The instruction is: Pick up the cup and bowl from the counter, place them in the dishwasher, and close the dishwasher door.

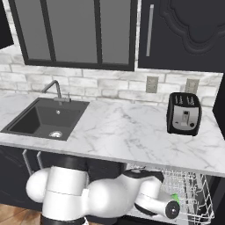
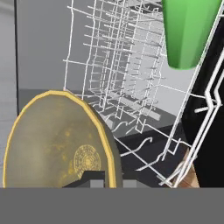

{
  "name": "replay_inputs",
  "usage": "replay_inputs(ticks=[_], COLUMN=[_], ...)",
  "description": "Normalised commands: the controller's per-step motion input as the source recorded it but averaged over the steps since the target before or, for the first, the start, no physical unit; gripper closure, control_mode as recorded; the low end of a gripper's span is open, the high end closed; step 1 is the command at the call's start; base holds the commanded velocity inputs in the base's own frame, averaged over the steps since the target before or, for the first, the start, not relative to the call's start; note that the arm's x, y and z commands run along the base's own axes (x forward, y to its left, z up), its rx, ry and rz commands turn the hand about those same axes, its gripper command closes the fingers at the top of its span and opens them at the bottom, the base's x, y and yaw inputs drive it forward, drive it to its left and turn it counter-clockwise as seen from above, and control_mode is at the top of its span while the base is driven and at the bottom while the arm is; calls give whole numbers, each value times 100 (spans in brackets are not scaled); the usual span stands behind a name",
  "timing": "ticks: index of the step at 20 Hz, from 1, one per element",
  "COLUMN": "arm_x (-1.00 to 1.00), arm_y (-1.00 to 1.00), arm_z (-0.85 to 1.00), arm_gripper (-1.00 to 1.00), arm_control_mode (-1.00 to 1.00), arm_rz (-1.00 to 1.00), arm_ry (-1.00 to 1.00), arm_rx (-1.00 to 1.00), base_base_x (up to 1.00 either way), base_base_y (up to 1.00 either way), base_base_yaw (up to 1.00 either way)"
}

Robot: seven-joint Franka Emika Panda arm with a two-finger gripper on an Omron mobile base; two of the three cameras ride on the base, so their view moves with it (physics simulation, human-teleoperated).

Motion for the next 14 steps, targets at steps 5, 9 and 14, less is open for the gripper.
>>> replay_inputs(ticks=[5, 9, 14], arm_x=[0, 14, 36], arm_y=[0, 0, 0], arm_z=[-20, -14, -22], arm_gripper=[100, 100, 100], arm_control_mode=[-100, -100, -100], arm_rz=[0, 0, 0], arm_ry=[0, 0, 1], arm_rx=[0, 0, 0], base_base_x=[0, 0, 0], base_base_y=[0, 0, 0], base_base_yaw=[0, 0, 0])
